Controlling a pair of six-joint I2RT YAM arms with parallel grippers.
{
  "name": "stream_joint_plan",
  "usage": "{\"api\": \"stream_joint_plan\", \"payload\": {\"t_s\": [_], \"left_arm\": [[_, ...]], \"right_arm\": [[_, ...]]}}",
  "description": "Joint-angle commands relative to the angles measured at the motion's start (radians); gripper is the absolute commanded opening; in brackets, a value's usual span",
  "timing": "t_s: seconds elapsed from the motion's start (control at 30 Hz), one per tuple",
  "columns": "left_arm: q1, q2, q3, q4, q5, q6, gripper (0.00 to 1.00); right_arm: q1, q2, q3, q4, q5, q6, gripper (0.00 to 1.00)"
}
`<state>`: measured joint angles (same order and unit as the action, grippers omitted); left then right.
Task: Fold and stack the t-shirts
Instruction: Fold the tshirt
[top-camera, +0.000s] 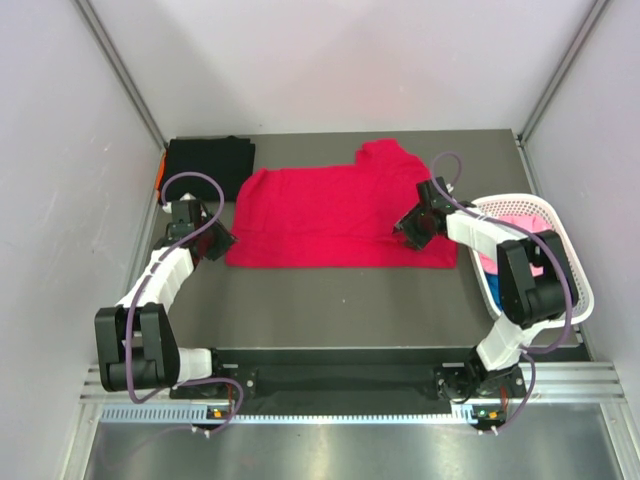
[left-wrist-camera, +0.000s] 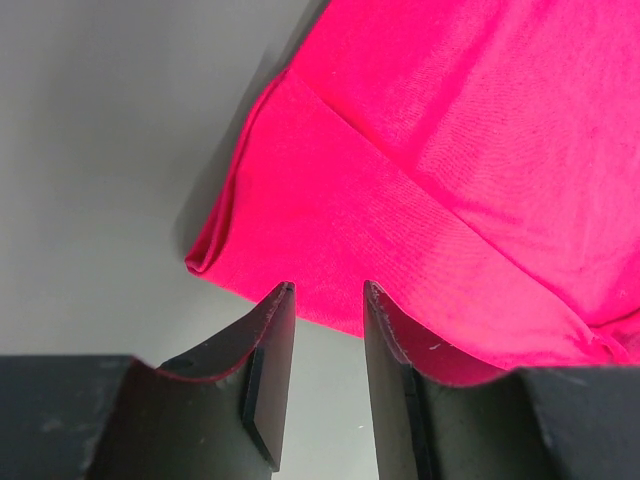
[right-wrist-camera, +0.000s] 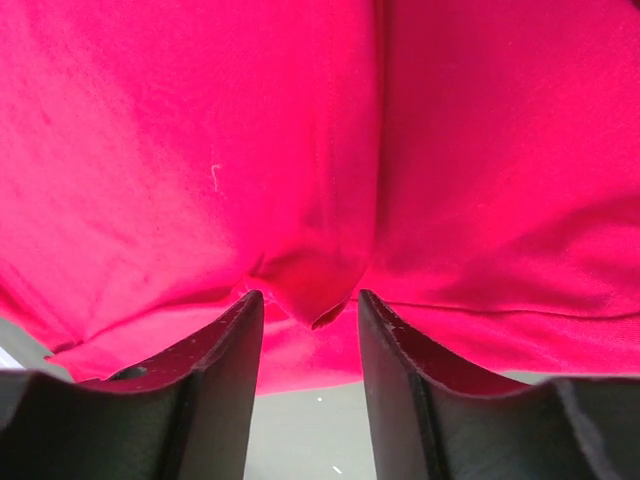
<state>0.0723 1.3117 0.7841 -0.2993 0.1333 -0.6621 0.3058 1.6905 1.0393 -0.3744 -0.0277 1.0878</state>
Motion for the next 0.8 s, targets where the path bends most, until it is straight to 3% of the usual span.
{"api": "stream_joint_plan", "payload": {"t_s": [0.0, 0.47, 0.77], "left_arm": [[0.003, 0.0, 0.026, 0.02, -0.014, -0.002, 0.38], [0.003, -0.012, 0.014, 0.034, 0.017, -0.025, 0.37], [0.001, 0.004, 0.007, 0.04, 0.037, -0.045, 0.37]], "right_arm": [[0.013, 0.018, 0.022, 0.026, 0.023, 0.027, 0.42], [0.036, 0.067, 0.096, 0.095, 0.064, -0.081, 0.0], [0.121, 0.158, 0.191, 0.179, 0.049, -0.253, 0.01]]}}
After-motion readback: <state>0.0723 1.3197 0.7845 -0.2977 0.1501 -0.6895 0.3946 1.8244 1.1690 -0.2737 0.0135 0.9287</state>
